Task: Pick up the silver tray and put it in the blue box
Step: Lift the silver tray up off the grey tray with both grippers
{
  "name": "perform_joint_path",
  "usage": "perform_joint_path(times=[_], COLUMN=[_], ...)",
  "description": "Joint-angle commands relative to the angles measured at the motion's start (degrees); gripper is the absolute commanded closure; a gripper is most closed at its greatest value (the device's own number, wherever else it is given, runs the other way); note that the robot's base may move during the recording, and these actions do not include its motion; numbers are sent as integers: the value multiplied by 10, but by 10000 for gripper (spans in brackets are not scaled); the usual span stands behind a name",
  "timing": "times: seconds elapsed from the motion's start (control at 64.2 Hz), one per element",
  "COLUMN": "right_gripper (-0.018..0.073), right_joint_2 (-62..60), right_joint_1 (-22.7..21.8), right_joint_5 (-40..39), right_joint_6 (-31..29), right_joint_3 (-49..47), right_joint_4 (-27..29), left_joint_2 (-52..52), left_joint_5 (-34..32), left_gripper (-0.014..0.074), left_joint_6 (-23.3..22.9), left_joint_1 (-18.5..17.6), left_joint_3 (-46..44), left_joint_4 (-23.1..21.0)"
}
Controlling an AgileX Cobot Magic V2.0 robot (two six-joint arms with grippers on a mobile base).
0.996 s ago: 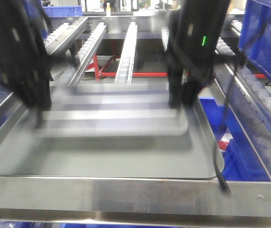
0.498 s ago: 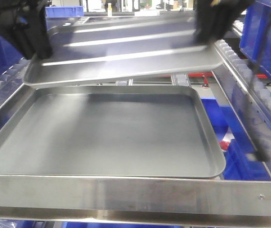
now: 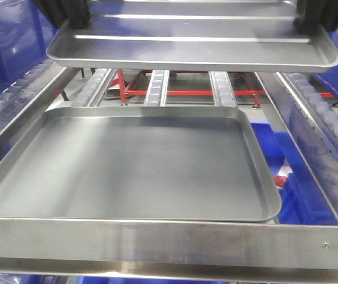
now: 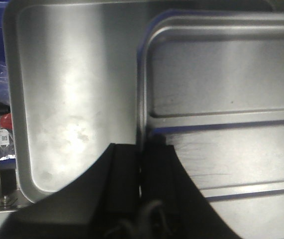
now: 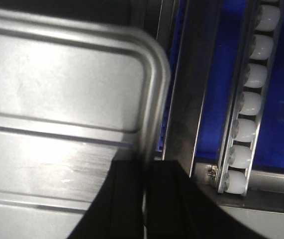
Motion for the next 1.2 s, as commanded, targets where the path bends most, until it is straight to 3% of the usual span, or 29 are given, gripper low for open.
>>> perform_joint_path(times=[0.0, 1.183], right_gripper=[501, 501], right_joint_2=[-23, -23], right_joint_1=[0, 0], right_joint_5=[-12, -5], right_joint_6=[-14, -15], right_joint_3=[-13, -13], right_joint_4=[-20, -20], left_joint_2=[-25, -25], left_joint_5=[-28, -21], left_gripper=[694, 694], left_joint_6=[1, 6], left_joint_1=[-5, -4], left_joint_3=[-22, -22], left_joint_4=[18, 16])
